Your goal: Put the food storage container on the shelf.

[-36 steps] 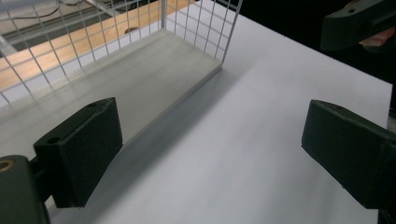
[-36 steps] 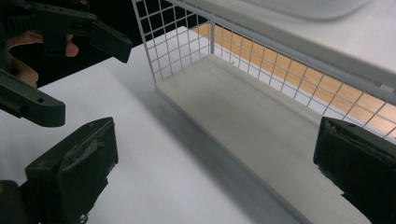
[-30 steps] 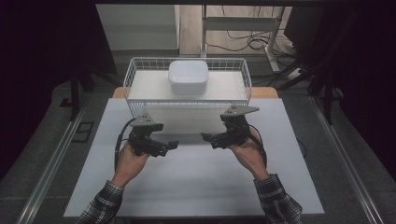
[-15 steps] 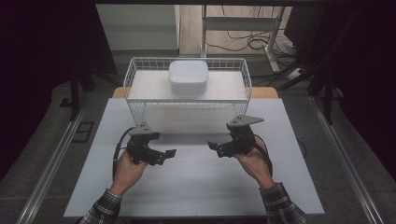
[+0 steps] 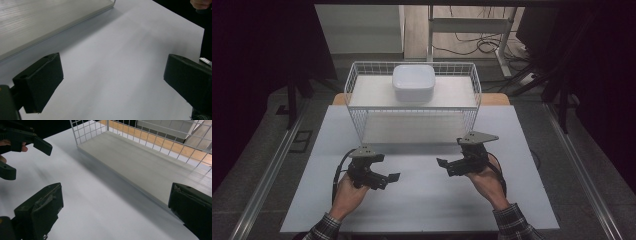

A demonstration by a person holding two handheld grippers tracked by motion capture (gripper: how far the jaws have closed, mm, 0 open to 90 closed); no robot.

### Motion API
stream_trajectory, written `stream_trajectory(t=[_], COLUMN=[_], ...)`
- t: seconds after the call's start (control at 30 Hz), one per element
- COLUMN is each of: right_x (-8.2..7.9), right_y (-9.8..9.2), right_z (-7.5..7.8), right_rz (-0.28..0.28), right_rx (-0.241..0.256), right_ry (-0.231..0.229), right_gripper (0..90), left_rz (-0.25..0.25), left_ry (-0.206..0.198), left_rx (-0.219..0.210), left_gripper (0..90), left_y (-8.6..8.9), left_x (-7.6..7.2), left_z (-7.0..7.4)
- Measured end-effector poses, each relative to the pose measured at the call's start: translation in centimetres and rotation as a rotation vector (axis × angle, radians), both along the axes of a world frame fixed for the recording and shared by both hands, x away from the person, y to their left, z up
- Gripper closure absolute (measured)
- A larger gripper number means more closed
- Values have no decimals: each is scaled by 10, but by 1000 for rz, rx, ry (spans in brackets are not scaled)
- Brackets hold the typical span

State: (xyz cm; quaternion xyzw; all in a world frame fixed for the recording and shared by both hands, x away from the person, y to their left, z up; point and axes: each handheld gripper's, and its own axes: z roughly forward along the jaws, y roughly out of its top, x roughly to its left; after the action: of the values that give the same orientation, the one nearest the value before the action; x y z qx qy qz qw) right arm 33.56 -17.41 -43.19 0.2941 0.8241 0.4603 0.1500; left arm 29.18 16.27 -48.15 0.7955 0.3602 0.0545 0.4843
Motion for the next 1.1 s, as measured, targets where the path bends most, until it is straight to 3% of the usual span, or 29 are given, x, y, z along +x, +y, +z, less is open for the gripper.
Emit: stream_trajectory(t=[0.43,1.1], right_x=[-18,-37], right_y=[-10,-46], right_z=[-9,-26], right_rz=[-3,-69], right_rx=[-17,-29], right_ry=[31,45], right_gripper=[0,0], left_rz=[20,103], left_ry=[-16,-12], left_rx=[14,61], left_gripper=[18,18], left_y=[5,44], left_x=[-16,-40], left_z=[-7,-22])
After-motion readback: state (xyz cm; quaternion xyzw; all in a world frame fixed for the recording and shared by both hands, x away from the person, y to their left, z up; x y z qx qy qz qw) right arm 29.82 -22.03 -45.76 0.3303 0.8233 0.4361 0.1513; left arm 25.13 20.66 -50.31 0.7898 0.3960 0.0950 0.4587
